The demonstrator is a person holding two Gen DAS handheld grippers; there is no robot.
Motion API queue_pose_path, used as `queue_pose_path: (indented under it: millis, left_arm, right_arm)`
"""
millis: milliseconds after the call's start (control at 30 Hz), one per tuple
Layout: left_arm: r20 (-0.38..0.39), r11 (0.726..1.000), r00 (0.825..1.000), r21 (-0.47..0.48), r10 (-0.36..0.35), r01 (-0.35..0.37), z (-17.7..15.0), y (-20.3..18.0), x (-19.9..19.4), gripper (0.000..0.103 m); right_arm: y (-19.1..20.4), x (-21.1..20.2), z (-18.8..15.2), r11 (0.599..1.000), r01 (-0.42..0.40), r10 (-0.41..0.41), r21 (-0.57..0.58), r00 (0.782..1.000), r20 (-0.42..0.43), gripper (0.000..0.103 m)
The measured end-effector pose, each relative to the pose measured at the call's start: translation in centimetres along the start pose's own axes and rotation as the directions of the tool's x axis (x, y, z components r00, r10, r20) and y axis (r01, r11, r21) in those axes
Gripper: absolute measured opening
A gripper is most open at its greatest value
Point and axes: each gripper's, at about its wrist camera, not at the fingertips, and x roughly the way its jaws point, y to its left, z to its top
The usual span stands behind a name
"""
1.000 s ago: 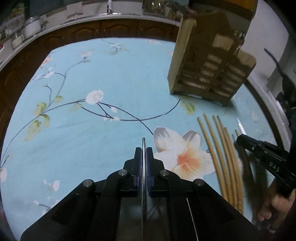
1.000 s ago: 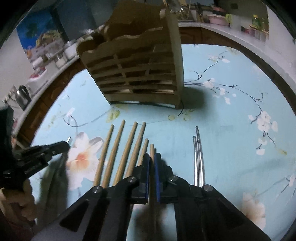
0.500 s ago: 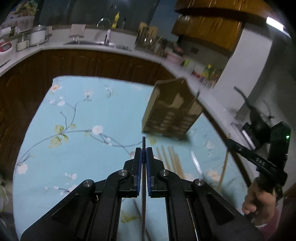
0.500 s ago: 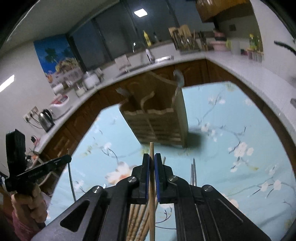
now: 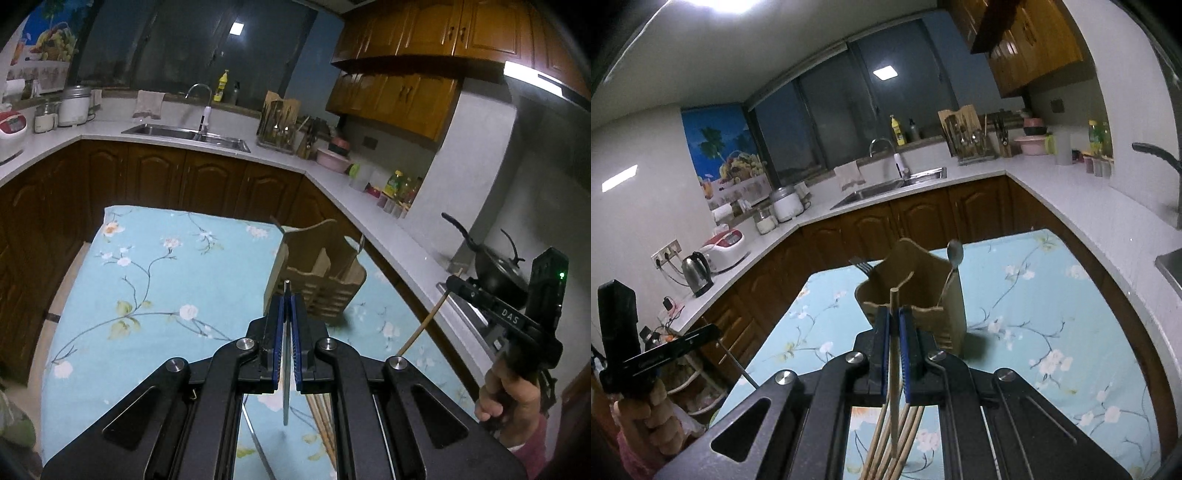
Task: Organize utensils
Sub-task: 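Lift the metal chopstick with the left tool while the right tool carries the wooden chopstick to the holder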
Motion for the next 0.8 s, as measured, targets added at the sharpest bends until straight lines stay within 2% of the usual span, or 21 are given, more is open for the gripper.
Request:
queue_pose_path:
  millis: [400,567,800]
  left_arm:
    - [0.078,1.0,0.997,-0.017,-0.011,0.013,3.0,-0.6,0.6,0.003]
    - [0.14,0.999,0.99,-0.007,-0.032,0.033,6.1,-1.6,1.1,0.004]
    - [0.252,0.999,0.967,0.028,-0.037,0.03,11.7,-3.3,2.8,0.004]
  right_arm:
    - [-0.6,-0.1,3.0,1.0,0.015,-0.015,-0.001,0.997,0.08,0.005]
    - [-0.9,0.4,5.8,1.0,0.023,-0.023,0.004,0.99,0.137,0.006]
    - [-1.5,1.5,10.3,0.999,0.048,-0.048,0.006,0.972,0.232,0.005]
